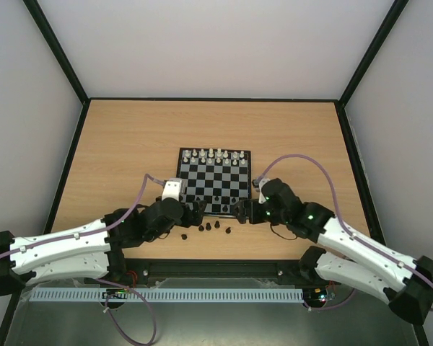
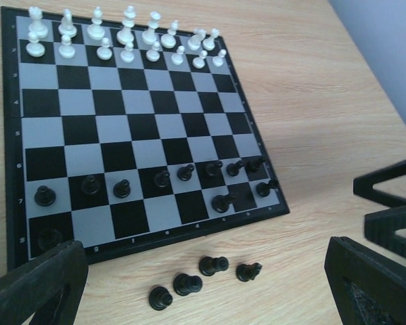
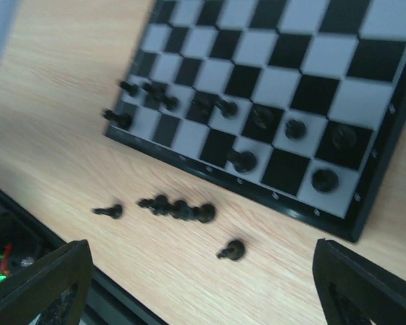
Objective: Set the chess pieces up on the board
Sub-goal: Pick up the chess piece at the center of the board.
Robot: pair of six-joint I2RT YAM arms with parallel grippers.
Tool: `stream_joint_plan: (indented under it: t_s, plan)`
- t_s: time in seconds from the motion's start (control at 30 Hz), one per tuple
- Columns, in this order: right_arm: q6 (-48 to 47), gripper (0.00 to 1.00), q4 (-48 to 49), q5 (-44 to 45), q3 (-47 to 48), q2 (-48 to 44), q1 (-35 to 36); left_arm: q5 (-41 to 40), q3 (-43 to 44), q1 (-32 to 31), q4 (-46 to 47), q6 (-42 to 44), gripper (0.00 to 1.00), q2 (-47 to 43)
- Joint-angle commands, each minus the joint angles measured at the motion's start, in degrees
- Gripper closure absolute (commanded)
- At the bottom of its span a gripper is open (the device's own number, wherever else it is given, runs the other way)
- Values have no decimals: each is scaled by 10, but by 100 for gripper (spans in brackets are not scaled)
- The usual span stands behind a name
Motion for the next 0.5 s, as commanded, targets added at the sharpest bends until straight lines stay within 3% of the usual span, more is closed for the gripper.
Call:
stream_joint_plan:
  t_s: [0.0, 0.27, 0.47]
  plan:
    - [9, 14, -38, 22, -13, 42, 13, -31, -11, 4, -21, -21, 1, 8]
    - [63, 38, -74, 143, 9, 107, 107, -26, -22, 28, -30, -15, 1, 10]
    - [110, 49, -108, 214, 47, 211, 170, -30, -33, 42, -39, -27, 1, 9]
